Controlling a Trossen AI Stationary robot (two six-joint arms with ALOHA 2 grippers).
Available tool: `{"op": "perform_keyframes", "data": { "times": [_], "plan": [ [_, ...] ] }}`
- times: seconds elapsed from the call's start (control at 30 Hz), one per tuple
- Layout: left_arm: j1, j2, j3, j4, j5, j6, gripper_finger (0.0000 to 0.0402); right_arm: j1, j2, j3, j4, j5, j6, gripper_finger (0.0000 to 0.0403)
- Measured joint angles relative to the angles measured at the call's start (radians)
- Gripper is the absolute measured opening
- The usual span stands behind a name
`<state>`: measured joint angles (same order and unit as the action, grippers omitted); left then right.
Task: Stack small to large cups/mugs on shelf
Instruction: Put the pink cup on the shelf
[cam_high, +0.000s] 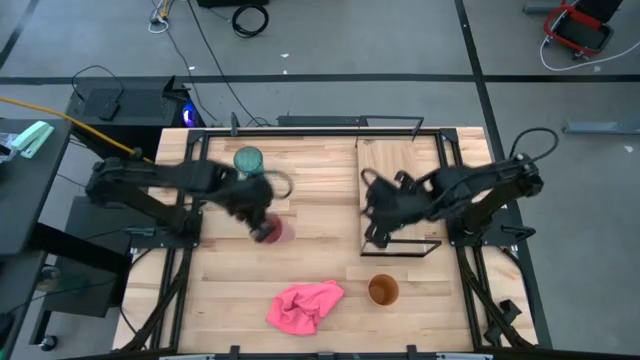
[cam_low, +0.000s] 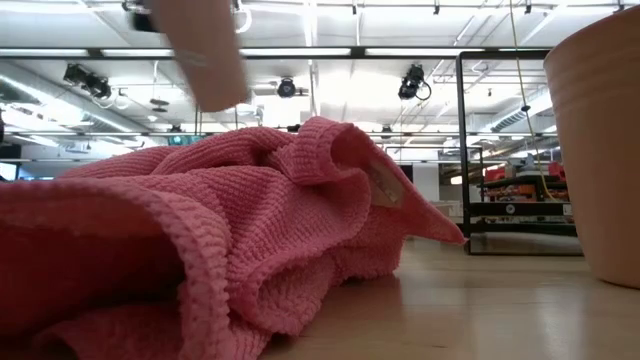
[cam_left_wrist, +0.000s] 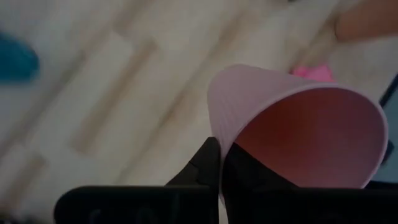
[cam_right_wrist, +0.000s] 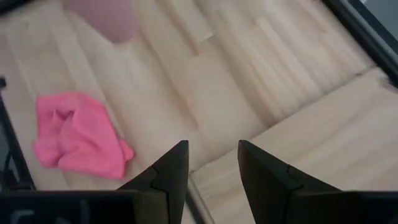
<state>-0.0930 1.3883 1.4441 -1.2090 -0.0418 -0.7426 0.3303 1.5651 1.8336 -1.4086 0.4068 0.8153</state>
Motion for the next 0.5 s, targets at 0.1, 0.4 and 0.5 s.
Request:
{"op": "perform_keyframes", "data": {
  "times": [0.1, 0.4, 0.5],
  "plan": [
    [0.082, 0.103, 0.114, -0.011, 0.0, 0.124, 0.0008, -0.05, -0.04, 0.0, -0.019, 0.001, -0.001, 0.0146],
    [0.247, 0.445, 0.422, -0.075, 0.064, 0.372, 0.0008, -0.196, -0.097, -0.001, -0.167, -0.009, -0.013, 0.0146],
    [0.275, 0.548, 0.501, -0.076, 0.127, 0.426, 0.0008, -0.217, -0.098, -0.013, -0.163, -0.039, -0.057, 0.0146]
  ]
}}
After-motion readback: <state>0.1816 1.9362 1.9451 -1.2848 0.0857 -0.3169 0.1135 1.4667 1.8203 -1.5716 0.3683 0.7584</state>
